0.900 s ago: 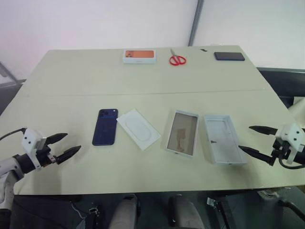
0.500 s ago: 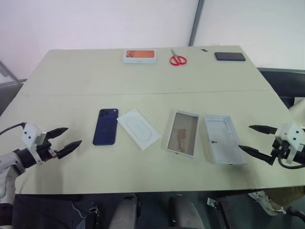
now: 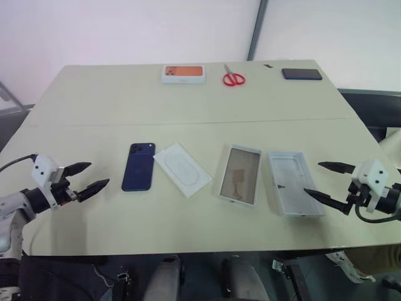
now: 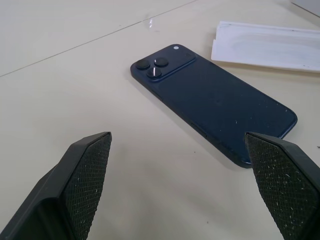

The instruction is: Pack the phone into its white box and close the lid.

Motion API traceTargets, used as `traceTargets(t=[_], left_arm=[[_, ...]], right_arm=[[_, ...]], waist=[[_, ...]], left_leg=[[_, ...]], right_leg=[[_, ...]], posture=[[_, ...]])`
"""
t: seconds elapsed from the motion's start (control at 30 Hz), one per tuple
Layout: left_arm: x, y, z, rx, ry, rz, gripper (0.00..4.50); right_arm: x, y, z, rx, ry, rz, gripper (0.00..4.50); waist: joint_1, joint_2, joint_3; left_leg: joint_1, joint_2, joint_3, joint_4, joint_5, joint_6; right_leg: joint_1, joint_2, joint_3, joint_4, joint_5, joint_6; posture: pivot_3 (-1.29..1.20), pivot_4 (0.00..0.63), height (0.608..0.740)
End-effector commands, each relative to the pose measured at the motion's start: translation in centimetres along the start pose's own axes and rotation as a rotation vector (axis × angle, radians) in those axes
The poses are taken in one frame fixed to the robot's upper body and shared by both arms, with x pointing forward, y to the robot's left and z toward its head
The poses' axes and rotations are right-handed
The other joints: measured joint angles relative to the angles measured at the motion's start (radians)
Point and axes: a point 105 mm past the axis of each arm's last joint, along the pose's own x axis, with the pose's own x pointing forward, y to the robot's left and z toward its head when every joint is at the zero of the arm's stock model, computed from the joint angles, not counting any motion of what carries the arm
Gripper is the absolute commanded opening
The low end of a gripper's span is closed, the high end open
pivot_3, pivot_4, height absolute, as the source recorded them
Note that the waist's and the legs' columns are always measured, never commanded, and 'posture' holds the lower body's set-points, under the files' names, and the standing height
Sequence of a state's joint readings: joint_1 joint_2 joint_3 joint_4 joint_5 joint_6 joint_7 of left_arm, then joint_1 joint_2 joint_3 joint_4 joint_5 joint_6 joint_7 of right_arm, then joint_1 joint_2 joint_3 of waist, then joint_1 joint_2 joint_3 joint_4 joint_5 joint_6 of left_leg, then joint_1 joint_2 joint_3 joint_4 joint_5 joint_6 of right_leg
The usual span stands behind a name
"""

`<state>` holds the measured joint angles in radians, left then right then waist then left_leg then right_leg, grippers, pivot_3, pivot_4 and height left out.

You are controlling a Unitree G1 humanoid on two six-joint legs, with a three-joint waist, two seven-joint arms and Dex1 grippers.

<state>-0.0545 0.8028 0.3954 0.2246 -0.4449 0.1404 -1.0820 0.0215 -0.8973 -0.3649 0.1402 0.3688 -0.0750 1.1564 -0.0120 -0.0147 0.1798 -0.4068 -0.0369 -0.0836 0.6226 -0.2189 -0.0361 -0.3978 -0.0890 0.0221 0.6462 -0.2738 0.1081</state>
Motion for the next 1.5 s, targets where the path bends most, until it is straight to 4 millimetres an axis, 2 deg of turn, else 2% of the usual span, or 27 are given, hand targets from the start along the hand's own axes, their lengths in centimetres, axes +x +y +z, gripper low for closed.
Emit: traceTargets(t=[0.03,0.27,0.33,0.43,0.6,0.73,0.87,0.97,1.13,1.5], left_arm=[[0.4,0.0,1.6,0.028,-0.026,0.001,4.44],[2.1,-1.7,3.3,-0.047,-0.040,-0.024,4.44],[3.0,-2.1,4.1,-0.124,-0.061,-0.014,4.44],[4.5,-3.9,5.3,-0.210,-0.107,-0.055,4.44],[6.4,-6.3,5.9,-0.329,-0.099,-0.106,4.44],[6.6,-8.2,4.8,-0.432,0.017,-0.200,4.44],[6.9,-8.9,3.4,-0.522,0.119,-0.203,4.44],[7.2,-9.8,3.4,-0.587,0.122,-0.220,4.44],[8.3,-11.2,3.4,-0.790,0.087,-0.251,4.44],[9.7,-12.6,2.9,-0.941,0.141,-0.289,4.44]], right_arm=[[-0.1,-0.6,1.0,-0.034,-0.028,-0.013,4.50],[1.3,-0.7,2.2,-0.063,-0.043,0.027,4.50],[2.1,-0.5,3.0,-0.070,-0.060,0.058,4.50],[3.6,-0.1,4.4,-0.115,-0.086,0.108,4.50],[5.9,0.6,6.4,-0.196,-0.115,0.170,4.50],[7.2,0.9,8.1,-0.233,-0.164,0.196,4.50],[8.0,0.9,8.3,-0.242,-0.176,0.207,4.50],[8.5,1.1,8.3,-0.237,-0.185,0.215,4.50],[9.2,1.5,8.4,-0.237,-0.203,0.225,4.50],[9.3,1.3,8.2,-0.246,-0.203,0.222,4.50]], waist=[[0.000,0.000,0.000],[-0.001,0.000,0.000],[-0.001,0.000,0.000],[-0.001,0.000,0.000],[-0.001,0.000,0.000],[-0.003,0.000,0.000],[-0.001,0.000,0.000],[0.001,0.000,0.000],[0.000,0.000,0.000],[0.001,-0.001,0.000]], left_leg=[[0.000,0.000,0.000,0.000,0.000,0.000],[0.000,0.000,0.000,0.000,0.000,0.000],[0.000,0.000,0.000,0.000,0.000,0.000],[0.000,0.000,0.000,0.001,0.000,0.000],[0.000,0.000,-0.001,0.001,0.000,0.000],[0.000,0.000,-0.001,0.001,0.000,0.000],[0.000,0.000,-0.001,0.001,0.000,0.000],[0.000,-0.001,-0.001,0.001,0.000,0.000],[0.000,-0.001,-0.001,0.002,0.000,0.000],[0.000,-0.001,-0.001,0.003,0.000,0.000]], right_leg=[[0.000,0.000,0.000,0.000,0.000,0.000],[0.000,0.000,0.000,0.000,0.001,0.002],[0.000,0.000,0.000,0.000,0.002,0.003],[0.000,0.000,0.000,0.001,0.002,0.003],[0.000,0.001,0.000,0.001,0.002,0.004],[0.000,0.001,0.000,0.001,0.002,0.004],[0.000,0.001,0.000,0.001,0.002,0.004],[0.000,0.001,0.000,0.001,0.002,0.004],[0.000,0.001,0.000,0.001,0.002,0.004],[0.001,0.001,-0.001,0.002,0.002,0.004]], posture=[[0.00,0.150,0.740],[0.00,0.150,0.740],[0.00,0.150,0.740],[0.00,0.150,0.740],[0.00,0.150,0.740],[0.00,0.150,0.740],[0.00,0.150,0.740],[0.00,0.150,0.740],[0.00,0.150,0.740],[0.00,0.150,0.740]])
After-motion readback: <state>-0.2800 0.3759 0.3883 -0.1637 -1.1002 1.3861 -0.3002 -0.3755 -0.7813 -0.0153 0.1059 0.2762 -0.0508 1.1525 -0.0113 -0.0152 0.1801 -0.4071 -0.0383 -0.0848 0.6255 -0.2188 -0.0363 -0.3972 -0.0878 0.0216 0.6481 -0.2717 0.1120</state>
